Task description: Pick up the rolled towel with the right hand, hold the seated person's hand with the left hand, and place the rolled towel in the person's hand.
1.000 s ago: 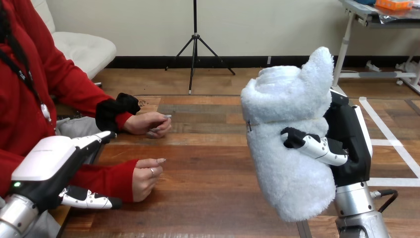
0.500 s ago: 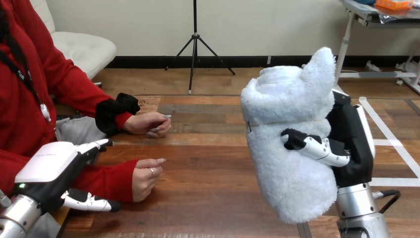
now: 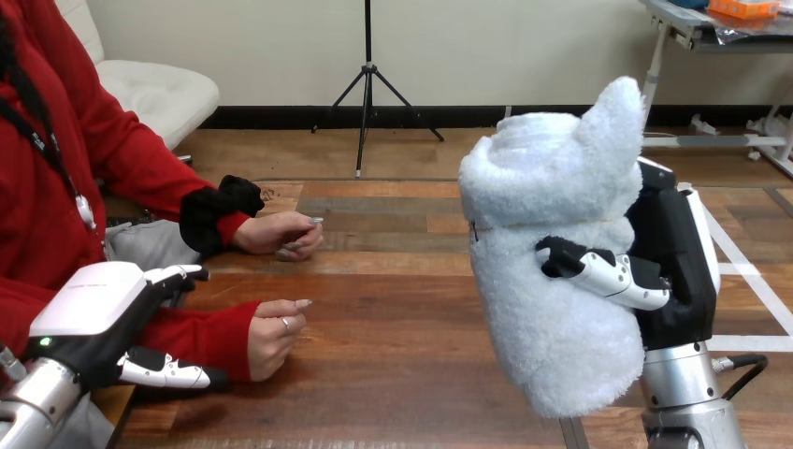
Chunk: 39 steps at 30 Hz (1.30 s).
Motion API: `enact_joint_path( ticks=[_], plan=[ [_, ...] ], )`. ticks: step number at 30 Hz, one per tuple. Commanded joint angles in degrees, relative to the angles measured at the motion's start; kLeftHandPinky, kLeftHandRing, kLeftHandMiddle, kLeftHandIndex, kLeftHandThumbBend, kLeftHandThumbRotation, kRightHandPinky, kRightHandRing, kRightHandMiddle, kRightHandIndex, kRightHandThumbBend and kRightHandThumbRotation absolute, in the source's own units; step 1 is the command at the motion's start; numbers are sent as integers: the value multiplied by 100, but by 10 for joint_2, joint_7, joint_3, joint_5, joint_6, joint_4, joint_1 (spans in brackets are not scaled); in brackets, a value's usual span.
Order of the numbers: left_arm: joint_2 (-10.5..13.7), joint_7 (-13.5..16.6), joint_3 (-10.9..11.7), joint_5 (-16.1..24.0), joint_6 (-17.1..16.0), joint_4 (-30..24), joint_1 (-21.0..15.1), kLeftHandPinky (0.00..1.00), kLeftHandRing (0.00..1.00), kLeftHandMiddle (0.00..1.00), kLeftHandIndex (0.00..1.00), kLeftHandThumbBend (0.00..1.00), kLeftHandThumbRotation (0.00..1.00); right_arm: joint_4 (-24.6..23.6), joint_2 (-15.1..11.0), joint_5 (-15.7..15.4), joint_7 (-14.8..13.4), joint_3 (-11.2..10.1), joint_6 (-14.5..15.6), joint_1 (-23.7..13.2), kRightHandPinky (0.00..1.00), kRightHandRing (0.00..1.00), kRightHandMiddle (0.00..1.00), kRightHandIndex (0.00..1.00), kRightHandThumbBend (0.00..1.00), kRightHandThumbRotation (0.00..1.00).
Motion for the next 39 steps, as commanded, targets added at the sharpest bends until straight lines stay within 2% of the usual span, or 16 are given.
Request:
enact_joint_path(
  ticks=[1,3,9,13,15,24,39],
  plan=[
    [-4,13,-17,-4,6,25,-44,69,73,76,80,100,49,-44,3,13,0,12,8,-13,1,6,13,18,48,0],
    [-6,11,-21,-7,7,31,-48,69,72,75,79,100,47,-47,3,23,4,13,15,-13,1,6,13,18,48,0],
    [-10,4,-29,-10,11,41,-58,69,71,74,77,100,45,-55,3,22,0,15,18,-9,0,6,13,18,48,0],
    [-11,13,-40,-3,16,46,-64,68,69,72,75,100,46,-60,4,16,-9,16,18,-6,0,6,13,17,49,0],
    [-12,14,-43,-5,15,50,-66,67,69,71,74,100,46,-58,4,11,-11,15,11,-7,0,6,13,17,50,0],
    [-17,25,-54,-6,17,58,-72,63,64,66,68,100,41,-67,1,8,-20,18,17,-3,0,6,13,17,51,0],
    [-20,31,-68,-7,17,67,-79,57,57,59,60,100,34,-78,2,28,-15,21,31,0,1,6,13,18,51,0]
  ],
)
